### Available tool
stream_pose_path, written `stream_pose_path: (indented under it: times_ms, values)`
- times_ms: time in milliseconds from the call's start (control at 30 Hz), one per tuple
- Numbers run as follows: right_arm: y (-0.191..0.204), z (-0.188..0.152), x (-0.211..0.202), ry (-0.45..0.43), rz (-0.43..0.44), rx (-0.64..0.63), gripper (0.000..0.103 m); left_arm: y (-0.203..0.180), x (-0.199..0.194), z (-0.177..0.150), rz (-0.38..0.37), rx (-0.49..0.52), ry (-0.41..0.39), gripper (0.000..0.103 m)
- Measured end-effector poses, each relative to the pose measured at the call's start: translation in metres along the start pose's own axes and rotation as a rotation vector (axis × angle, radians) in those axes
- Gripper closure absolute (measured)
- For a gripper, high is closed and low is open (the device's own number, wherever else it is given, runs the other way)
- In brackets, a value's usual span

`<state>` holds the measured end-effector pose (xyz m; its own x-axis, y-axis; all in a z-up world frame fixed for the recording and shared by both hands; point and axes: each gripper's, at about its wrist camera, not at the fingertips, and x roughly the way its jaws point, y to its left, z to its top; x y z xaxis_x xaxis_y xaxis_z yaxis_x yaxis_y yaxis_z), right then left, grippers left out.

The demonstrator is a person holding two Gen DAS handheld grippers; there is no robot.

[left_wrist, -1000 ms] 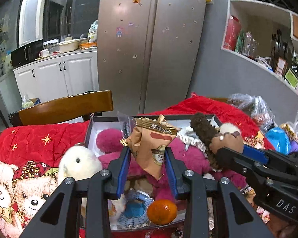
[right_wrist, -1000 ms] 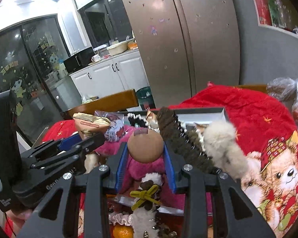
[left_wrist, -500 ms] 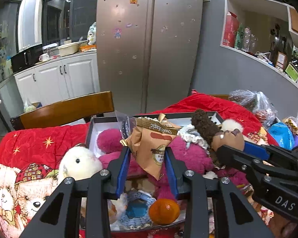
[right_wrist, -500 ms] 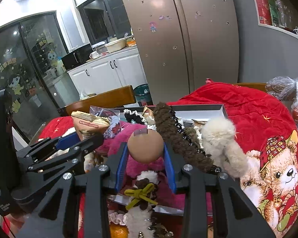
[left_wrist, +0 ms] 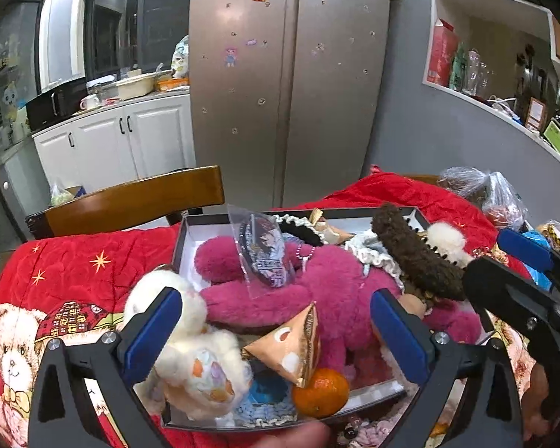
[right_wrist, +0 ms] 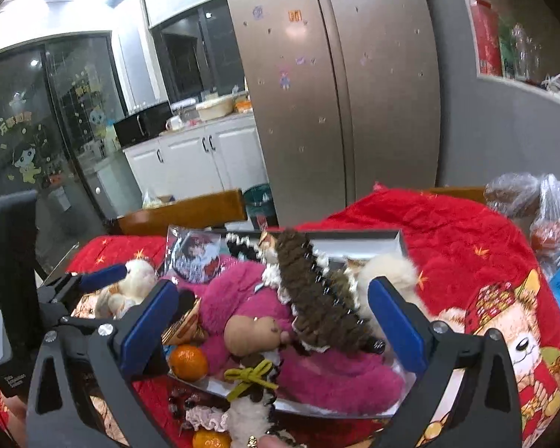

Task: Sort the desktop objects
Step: 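Withdraw both open tools from the box back over the quilt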

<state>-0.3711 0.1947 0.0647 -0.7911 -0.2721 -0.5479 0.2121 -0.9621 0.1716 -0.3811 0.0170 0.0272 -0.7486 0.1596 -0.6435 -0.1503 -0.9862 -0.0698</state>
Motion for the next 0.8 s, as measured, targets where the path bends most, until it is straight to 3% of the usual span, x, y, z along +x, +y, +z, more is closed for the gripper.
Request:
stream_pose_path:
  times_ms: [133,533,800]
  values:
    - [0.003,0.001,0.0,-0.003,-0.031,-0.021,0.0,-0.004,-0.003,-0.001,-0.018,-0.001,-0.004,0.0]
    - [0.001,0.0,-0.003,0.001,-0.056,-0.032,0.0,-0.004,-0.007,0.003,0.042,0.011,-0.033,0.0]
    - [0.02,0.004,-0.048,-0.04,-0.006,-0.042,0.0,0.003,-0.05,-0.004,0.029,-0.039,-0.075,0.0]
